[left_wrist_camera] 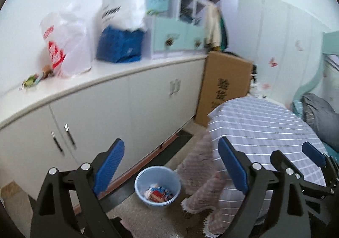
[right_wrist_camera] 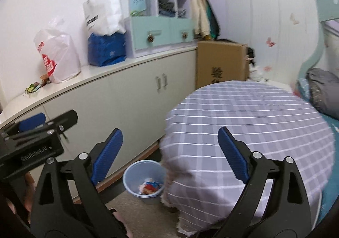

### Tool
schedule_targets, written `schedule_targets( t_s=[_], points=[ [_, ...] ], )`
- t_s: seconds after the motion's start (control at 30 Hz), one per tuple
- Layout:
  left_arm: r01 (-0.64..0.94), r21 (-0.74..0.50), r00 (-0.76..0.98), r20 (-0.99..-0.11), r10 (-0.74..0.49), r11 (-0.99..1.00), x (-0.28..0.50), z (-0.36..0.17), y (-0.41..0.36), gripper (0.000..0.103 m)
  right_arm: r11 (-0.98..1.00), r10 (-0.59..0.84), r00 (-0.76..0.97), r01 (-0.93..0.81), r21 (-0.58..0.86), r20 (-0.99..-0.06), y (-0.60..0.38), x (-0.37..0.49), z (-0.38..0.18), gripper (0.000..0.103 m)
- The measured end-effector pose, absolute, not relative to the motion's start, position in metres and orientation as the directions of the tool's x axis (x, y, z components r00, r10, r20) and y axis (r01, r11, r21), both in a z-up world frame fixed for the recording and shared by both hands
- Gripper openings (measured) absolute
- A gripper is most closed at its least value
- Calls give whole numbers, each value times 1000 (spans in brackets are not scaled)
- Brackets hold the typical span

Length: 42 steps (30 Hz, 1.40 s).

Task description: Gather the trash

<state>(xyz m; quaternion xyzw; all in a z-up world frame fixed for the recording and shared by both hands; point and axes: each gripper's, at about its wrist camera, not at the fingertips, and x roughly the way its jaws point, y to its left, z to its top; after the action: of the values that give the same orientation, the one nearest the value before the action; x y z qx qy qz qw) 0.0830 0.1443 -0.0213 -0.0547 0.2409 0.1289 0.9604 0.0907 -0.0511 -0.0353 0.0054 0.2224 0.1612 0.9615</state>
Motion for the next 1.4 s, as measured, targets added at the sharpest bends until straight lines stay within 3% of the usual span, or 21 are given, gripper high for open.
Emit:
schedule_targets(
  t_s=[0.4, 0.77, 1.4],
  points=[
    [-144, 29, 929, -341, 145, 989, 35, 14, 60, 94, 983, 182, 939, -175, 48, -292, -129, 22, -9, 95],
    [-39, 54, 953, -298, 53, 998, 14, 16, 23, 94, 991, 133, 961, -123, 55, -241, -155, -5, -9, 96],
    [-24, 64, 960, -276, 41, 998, 2, 17, 12, 94, 991, 119, 973, -103, 86, -198, -178, -20, -4, 96]
  ],
)
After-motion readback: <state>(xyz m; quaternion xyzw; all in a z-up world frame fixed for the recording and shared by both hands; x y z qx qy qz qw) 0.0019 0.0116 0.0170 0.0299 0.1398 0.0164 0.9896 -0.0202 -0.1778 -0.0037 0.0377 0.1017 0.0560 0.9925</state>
